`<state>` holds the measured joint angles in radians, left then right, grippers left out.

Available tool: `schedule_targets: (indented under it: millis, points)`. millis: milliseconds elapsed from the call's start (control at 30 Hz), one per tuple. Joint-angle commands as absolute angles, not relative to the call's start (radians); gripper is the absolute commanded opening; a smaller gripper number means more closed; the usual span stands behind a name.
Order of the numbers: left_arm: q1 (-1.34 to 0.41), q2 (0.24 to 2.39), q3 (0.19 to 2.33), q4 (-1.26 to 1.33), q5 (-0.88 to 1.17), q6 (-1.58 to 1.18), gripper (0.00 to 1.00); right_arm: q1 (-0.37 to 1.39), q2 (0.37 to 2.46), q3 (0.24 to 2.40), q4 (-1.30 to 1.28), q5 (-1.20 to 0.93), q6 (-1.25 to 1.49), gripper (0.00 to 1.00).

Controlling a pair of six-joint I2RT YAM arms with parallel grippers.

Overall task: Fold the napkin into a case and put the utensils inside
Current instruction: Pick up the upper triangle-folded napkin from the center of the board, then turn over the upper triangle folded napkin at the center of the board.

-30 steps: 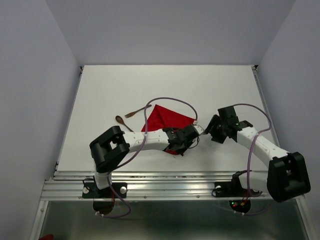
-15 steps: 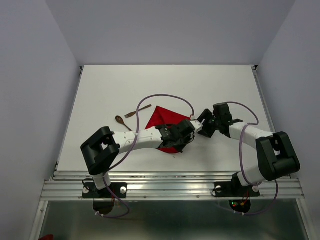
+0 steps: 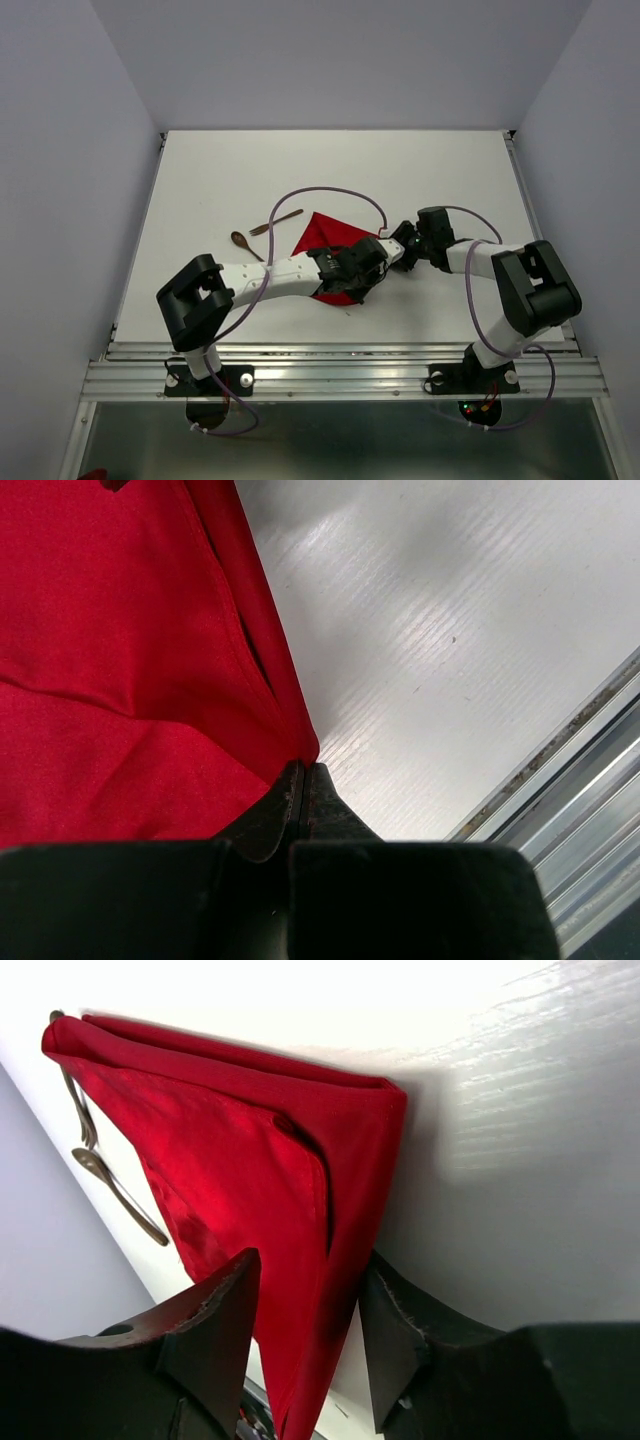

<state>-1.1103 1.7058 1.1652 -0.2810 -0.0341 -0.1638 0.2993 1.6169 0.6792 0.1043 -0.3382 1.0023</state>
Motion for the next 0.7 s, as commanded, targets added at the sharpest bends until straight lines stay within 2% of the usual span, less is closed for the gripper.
schedule_targets:
  millis: [0,167,367,667]
  points:
    - [-1.106,1.637,1.195,-0.294,-0.034,-0.144,0.0,0.311,1.655,0.684,0.141,-0.319,1.014,0.47]
    - [-1.106,1.634,1.2,-0.295,-0.029,-0.141,0.0,0.311,1.684,0.701,0.153,-0.311,1.025,0.34]
    - [-1.106,1.615,1.209,-0.311,-0.044,-0.138,0.0,0.311,1.661,0.712,0.121,-0.267,1.019,0.01]
    - [-1.104,1.578,1.327,-0.417,-0.086,-0.124,0.0,0.311,1.445,0.787,-0.069,-0.117,0.968,0.01]
